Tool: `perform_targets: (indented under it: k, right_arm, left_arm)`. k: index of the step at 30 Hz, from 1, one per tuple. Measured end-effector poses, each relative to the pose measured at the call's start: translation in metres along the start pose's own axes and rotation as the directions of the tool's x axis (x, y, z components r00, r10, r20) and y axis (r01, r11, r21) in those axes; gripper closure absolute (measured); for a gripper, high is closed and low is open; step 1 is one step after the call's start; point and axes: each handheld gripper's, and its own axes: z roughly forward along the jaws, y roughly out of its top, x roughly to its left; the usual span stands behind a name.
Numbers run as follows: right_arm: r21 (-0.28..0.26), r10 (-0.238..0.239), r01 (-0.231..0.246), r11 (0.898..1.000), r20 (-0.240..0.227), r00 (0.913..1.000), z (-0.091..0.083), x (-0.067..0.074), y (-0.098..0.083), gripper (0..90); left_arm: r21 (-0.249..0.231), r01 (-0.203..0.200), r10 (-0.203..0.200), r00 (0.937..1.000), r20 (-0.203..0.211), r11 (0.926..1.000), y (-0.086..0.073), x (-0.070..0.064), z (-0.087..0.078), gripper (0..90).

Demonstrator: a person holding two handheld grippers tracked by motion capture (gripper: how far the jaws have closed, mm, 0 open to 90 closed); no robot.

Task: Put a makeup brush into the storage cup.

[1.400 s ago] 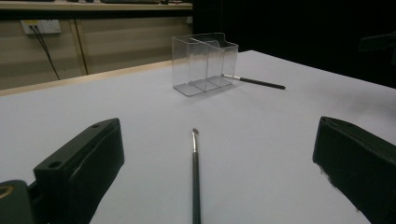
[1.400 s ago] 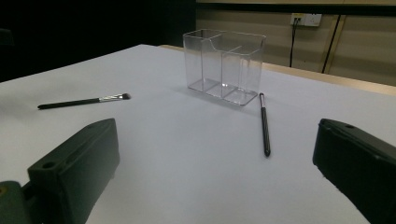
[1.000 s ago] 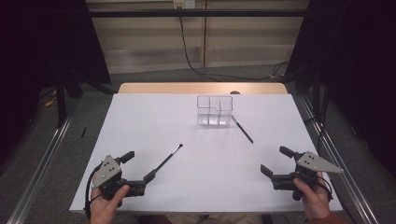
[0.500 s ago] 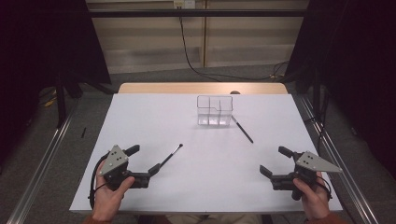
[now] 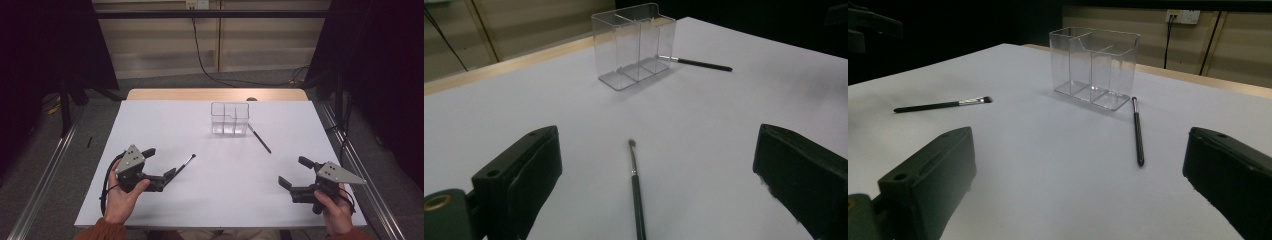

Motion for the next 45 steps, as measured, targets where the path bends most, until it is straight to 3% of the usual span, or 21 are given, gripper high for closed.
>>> perform_targets:
  k: [11, 15, 16, 17, 18, 22, 25, 27, 28, 29, 31, 34, 35, 36, 37, 38, 40, 41, 43, 44, 45]
  right_arm:
    - [0.003, -0.003, 0.003, 1.0, -0.002, 1.0, 0.001, 0.0, 0.0, 0.0]
    - [0.005, -0.006, 0.006, 1.0, -0.003, 1.0, 0.001, 0.0, 0.0, 0.0]
    - [0.006, -0.006, 0.006, 1.0, -0.003, 1.0, 0.001, 0.0, 0.0, 0.0]
    - [0.006, -0.006, 0.006, 1.0, -0.003, 1.0, 0.001, 0.0, 0.0, 0.0]
    - [0.007, -0.007, 0.007, 1.0, -0.003, 1.0, 0.001, 0.0, 0.0, 0.0]
    - [0.007, -0.008, 0.008, 1.0, -0.008, 0.9999, 0.001, 0.001, 0.0, 0.0]
    - [0.009, -0.007, 0.007, 1.0, -0.01, 0.9999, 0.002, 0.0, 0.0, 0.0]
    - [0.009, -0.006, 0.006, 1.0, -0.01, 0.9999, 0.002, 0.0, 0.0, 0.0]
    - [0.01, -0.006, 0.006, 1.0, -0.01, 0.9999, 0.002, 0.0, 0.0, 0.0]
    - [0.011, -0.005, 0.005, 1.0, -0.01, 0.9999, 0.002, 0.0, -0.001, 0.0]
    - [0.014, -0.002, 0.002, 1.0, -0.011, 0.9999, 0.002, 0.0, -0.001, 0.0]
    - [0.016, -0.005, 0.005, 1.0, -0.011, 0.9999, 0.002, 0.0, -0.001, 0.0]
    - [0.016, -0.003, 0.003, 1.0, -0.012, 0.9999, 0.002, 0.0, -0.001, 0.0]
    - [0.017, -0.003, 0.003, 1.0, -0.013, 0.9999, 0.002, 0.0, -0.001, 0.0]
    - [0.017, -0.002, 0.002, 1.0, -0.014, 0.9999, 0.002, 0.0, -0.001, 0.0]
    - [0.02, -0.003, 0.003, 1.0, -0.014, 0.9999, 0.002, 0.0, -0.001, 0.0]
    - [0.025, 0.0, 0.001, 1.0, -0.017, 0.9999, 0.003, 0.0, -0.001, 0.0]
    - [0.028, -0.003, 0.004, 1.0, -0.018, 0.9998, 0.003, 0.0, -0.001, 0.0]
    - [0.03, -0.001, 0.002, 1.0, -0.021, 0.9998, 0.003, 0.0, -0.001, 0.0]
    - [0.033, -0.001, 0.002, 0.999, -0.022, 0.9998, 0.004, 0.0, -0.002, 0.0]
    - [0.034, -0.001, 0.002, 0.999, -0.022, 0.9998, 0.004, 0.0, -0.002, 0.0]
  left_arm:
    - [0.097, -0.02, 0.02, 0.9998, 0.009, 0.9951, 0.009, 0.013, 0.017, 8.5]
    - [0.145, -0.034, 0.033, 0.9994, 0.009, 0.9888, 0.014, 0.016, 0.023, 8.7]
    - [0.19, -0.039, 0.033, 0.9989, 0.033, 0.981, 0.016, 0.018, 0.027, 8.7]
    - [0.19, -0.039, 0.033, 0.9989, 0.033, 0.981, 0.016, 0.018, 0.027, 8.7]
    - [0.242, -0.04, 0.033, 0.9989, 0.035, 0.9695, 0.018, 0.02, 0.032, 8.6]
    - [0.282, -0.028, 0.022, 0.9995, 0.024, 0.9591, 0.021, 0.023, 0.036, 8.2]
    - [0.338, -0.023, 0.013, 0.9994, 0.031, 0.9407, 0.025, 0.023, 0.041, 7.5]
    - [0.346, -0.026, 0.016, 0.9994, 0.032, 0.9377, 0.026, 0.023, 0.042, 7.5]
    - [0.374, -0.038, 0.031, 0.9992, 0.024, 0.9268, 0.028, 0.022, 0.046, 7.5]
    - [0.374, -0.038, 0.031, 0.9992, 0.024, 0.9268, 0.028, 0.022, 0.046, 7.5]
    - [0.395, -0.036, 0.032, 0.9993, 0.019, 0.9179, 0.029, 0.023, 0.049, 7.6]
    - [0.439, -0.037, 0.029, 0.9992, 0.027, 0.8978, 0.03, 0.023, 0.053, 7.8]
    - [0.459, -0.04, 0.029, 0.9991, 0.031, 0.8875, 0.029, 0.024, 0.056, 7.8]
    - [0.499, -0.053, 0.045, 0.9986, 0.028, 0.8653, 0.028, 0.024, 0.06, 6.7]
    - [0.518, -0.06, 0.051, 0.9982, 0.031, 0.8532, 0.028, 0.024, 0.062, 6.5]
    - [0.518, -0.06, 0.051, 0.9982, 0.031, 0.8532, 0.028, 0.024, 0.062, 6.5]
    - [0.55, -0.058, 0.048, 0.9983, 0.033, 0.8334, 0.026, 0.026, 0.066, 6.5]
    - [0.581, -0.068, 0.052, 0.9976, 0.045, 0.8113, 0.023, 0.027, 0.069, 6.5]
    - [0.608, -0.074, 0.054, 0.9972, 0.052, 0.7904, 0.021, 0.027, 0.072, 6.5]
    - [0.62, -0.07, 0.049, 0.9975, 0.051, 0.7813, 0.02, 0.026, 0.074, 6.4]
    - [0.62, -0.07, 0.049, 0.9975, 0.051, 0.7813, 0.02, 0.026, 0.074, 6.4]
